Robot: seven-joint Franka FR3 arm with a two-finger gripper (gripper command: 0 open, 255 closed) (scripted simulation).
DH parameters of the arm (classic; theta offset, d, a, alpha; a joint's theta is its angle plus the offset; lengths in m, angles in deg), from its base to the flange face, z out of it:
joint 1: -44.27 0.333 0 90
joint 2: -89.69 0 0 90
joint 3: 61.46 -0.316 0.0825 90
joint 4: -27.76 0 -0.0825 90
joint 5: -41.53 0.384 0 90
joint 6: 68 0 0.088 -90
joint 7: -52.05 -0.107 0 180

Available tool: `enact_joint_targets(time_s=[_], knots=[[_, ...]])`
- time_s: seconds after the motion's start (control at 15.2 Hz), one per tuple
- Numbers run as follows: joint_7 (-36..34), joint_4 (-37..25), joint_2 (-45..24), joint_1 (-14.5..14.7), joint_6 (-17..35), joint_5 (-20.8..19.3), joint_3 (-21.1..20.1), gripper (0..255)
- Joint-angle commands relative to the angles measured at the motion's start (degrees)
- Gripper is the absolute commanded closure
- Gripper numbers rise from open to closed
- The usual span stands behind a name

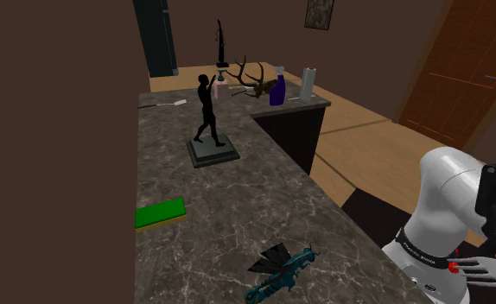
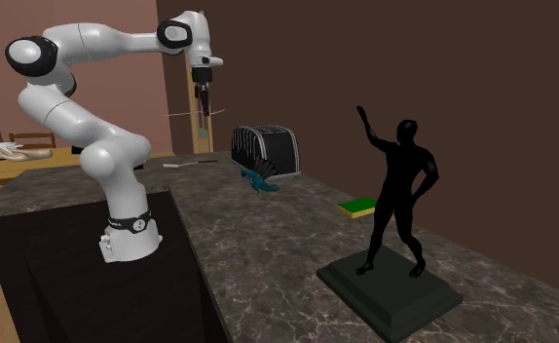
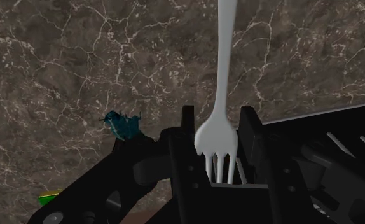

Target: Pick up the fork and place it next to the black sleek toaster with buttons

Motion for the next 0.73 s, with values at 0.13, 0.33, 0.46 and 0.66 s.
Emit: enact_joint_targets(time_s=[0.13,0.33,0.46,0.66], knots=[[-5.3,-1.3,2.2,1.9,-1.8,3.6,-3.7,255],[-9.3,-3.0,3.2,3.0,-3.1,6.2,-6.6,255],[-12.1,-4.5,3.7,3.5,-3.8,7.9,-8.5,255],[-15.8,-6.8,4.0,4.0,-4.7,10.2,-11.3,255]])
